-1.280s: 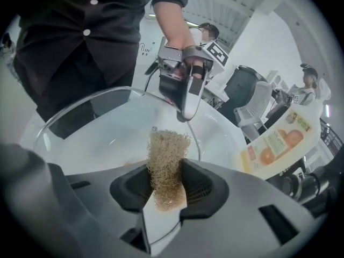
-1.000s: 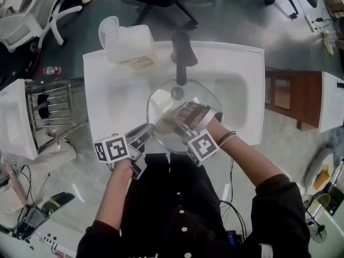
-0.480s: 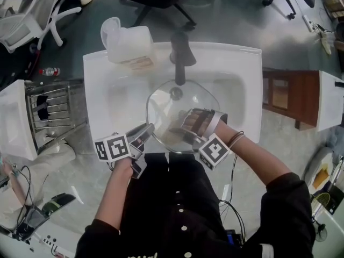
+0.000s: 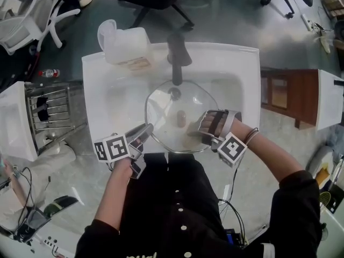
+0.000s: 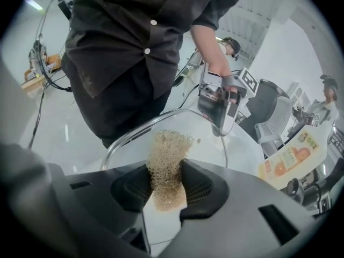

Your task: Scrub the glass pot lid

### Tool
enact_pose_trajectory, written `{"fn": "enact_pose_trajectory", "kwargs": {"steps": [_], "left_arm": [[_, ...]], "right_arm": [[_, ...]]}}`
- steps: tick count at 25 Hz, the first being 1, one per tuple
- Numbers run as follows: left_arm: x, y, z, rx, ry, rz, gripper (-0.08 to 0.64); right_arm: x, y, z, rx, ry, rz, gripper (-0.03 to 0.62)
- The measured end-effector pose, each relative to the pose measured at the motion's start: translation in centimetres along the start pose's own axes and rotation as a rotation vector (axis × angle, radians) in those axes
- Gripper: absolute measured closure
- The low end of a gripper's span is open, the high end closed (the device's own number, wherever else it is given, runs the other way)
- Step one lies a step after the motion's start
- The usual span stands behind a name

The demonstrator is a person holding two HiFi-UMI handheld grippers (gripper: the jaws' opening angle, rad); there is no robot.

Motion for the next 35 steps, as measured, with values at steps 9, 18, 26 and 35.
{"fn": "enact_pose_trajectory", "kwargs": {"steps": [9, 18, 26, 35], "left_arm": [[0.1, -0.1, 0.0, 0.011, 0.011, 0.012, 0.426], [0.2, -0.2, 0.0, 0.019, 0.014, 0.012, 0.428], [0.3, -0.2, 0.0, 0.009, 0.023, -0.013, 0.422], [0.4, 0.1, 1.3, -0.111, 0.176, -0.141, 0.41]], "right_arm": [[-2.0, -2.1, 1.6, -0.021, 0.089, 0.111, 0.446], [-2.5, -4.2, 2.4, -0.085, 0.209, 0.178, 0.445], [-2.8, -5.6, 2.4, -0.142, 0.227, 0.104, 0.445], [0.7, -4.7, 4.6, -0.149, -0.103, -0.403, 0.443]]}}
Point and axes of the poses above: the fingertips, and each gripper's own axes: z backward along the fingers, x to its right, y out of its top, the point moved 10 cm from there along z, backward along the fingers, and after that the axes turned 8 degrees about -x, right-handed, at the moved point
